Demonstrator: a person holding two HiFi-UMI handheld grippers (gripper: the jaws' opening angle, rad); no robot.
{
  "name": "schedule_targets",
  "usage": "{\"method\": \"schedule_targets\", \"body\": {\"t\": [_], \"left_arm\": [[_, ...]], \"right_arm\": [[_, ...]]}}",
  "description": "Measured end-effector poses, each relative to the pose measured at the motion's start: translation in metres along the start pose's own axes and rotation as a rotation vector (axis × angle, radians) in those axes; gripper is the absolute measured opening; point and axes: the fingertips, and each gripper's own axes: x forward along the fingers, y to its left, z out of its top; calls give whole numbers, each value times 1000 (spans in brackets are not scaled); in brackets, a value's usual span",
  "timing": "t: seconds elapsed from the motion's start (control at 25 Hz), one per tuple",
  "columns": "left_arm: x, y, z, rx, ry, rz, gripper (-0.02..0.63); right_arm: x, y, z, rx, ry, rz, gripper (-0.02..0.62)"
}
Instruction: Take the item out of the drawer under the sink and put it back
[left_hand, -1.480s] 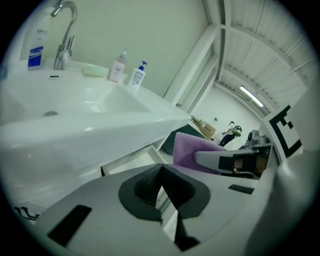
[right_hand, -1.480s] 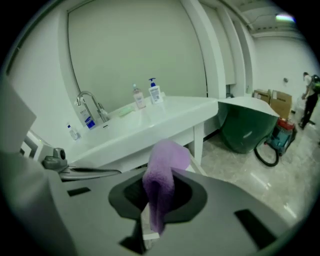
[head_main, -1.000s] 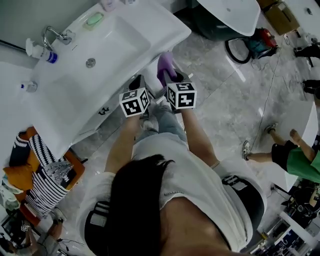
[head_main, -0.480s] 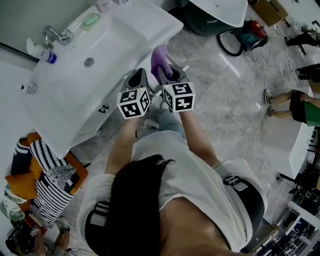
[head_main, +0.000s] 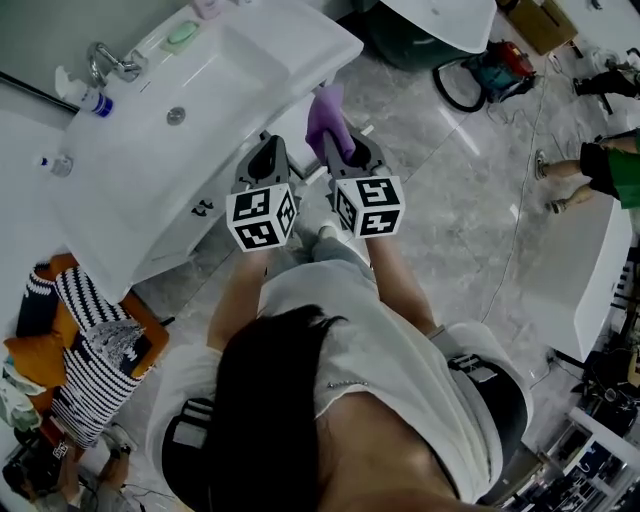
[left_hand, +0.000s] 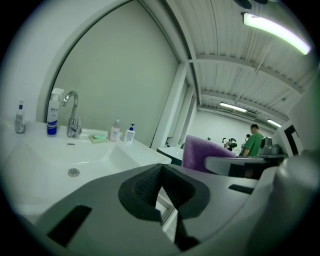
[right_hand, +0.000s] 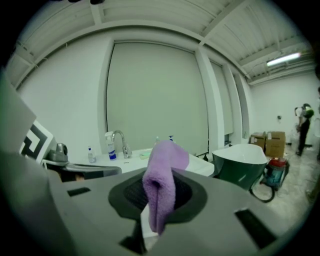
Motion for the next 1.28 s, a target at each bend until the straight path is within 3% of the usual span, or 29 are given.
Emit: {"method": "schedule_targets", "body": {"t": [0.12, 0.24, 0.44, 1.08, 1.28], "left_arm": [[-7, -15, 12, 8, -19, -6, 2], [-14, -23, 17, 12, -33, 19, 2], [-19, -37, 23, -14, -78, -20, 2], [-19, -69, 18, 101, -78, -7, 2], [-20, -70, 17, 85, -78, 4, 2]], "right_arm": [[-14, -3, 17, 30, -55, 12, 55], [-23, -4, 25, 9, -73, 22, 55], [-32, 1, 30, -59, -93, 29, 55], [-44, -4, 22, -80, -90, 63, 55], [-44, -2, 17, -104, -79, 71, 55]]}}
